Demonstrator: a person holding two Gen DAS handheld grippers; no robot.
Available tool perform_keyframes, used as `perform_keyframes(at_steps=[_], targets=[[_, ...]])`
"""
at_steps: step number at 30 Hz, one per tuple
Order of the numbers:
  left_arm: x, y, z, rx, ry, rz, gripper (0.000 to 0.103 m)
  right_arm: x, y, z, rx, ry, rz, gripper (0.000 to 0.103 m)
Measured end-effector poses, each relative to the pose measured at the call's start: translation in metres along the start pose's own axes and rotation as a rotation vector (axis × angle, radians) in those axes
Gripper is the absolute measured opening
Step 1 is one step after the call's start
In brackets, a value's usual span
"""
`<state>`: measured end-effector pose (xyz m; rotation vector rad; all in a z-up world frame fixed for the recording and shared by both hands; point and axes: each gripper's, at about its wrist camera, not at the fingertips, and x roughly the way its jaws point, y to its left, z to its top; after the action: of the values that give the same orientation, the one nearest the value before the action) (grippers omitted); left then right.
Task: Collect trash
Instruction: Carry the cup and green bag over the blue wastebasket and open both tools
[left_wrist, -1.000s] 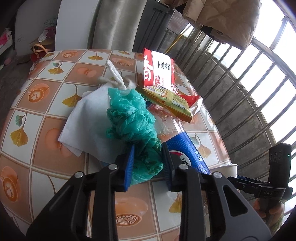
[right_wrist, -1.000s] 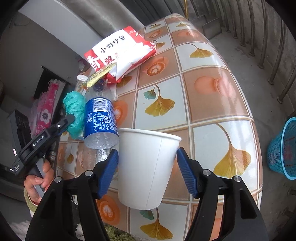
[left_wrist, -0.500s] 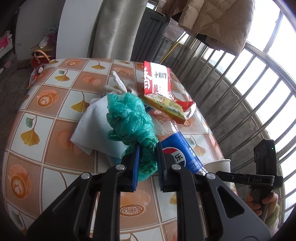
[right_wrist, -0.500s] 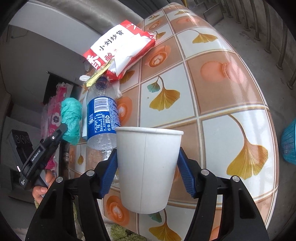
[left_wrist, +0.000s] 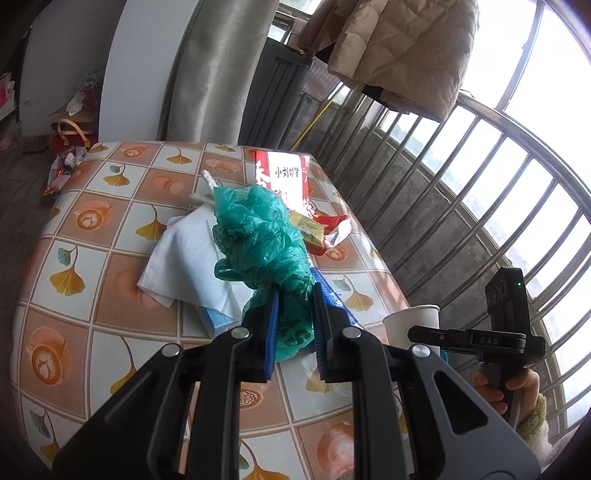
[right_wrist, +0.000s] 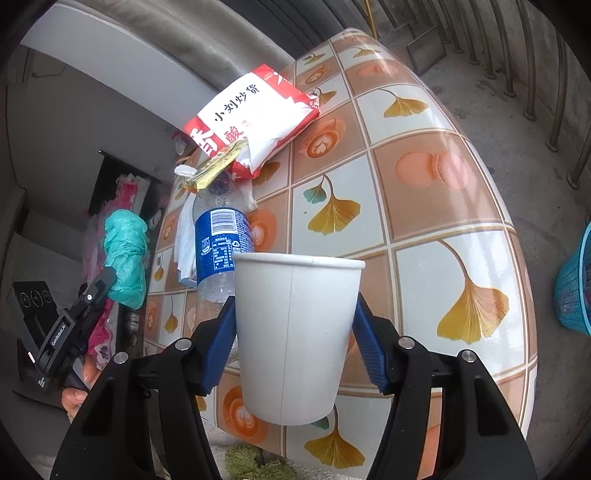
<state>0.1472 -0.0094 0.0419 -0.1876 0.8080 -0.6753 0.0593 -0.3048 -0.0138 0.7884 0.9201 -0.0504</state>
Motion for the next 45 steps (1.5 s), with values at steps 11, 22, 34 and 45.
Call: perform_keyframes(at_steps=[11,22,34,45], targets=[[-0.005,-0.058,-0.002,0.103,0.001,-0.123,0.015,-0.04,-0.002,-0.011,-0.008,-0.086,0.008,0.059],[0.038,-0.139,-0.013,0.221,0.119,-0.28,0.015,-0.099,-0.049,-0.025,0.086,-0.218,-0.002,0.059],[0.127,-0.262,-0.042,0.382,0.354,-0.456,0.015,-0.181,-0.162,-0.065,0.353,-0.406,-0.098,0.06],[0.242,-0.387,-0.113,0.577,0.597,-0.478,0.015,-0.212,-0.306,-0.105,0.697,-0.519,-0.192,0.061]])
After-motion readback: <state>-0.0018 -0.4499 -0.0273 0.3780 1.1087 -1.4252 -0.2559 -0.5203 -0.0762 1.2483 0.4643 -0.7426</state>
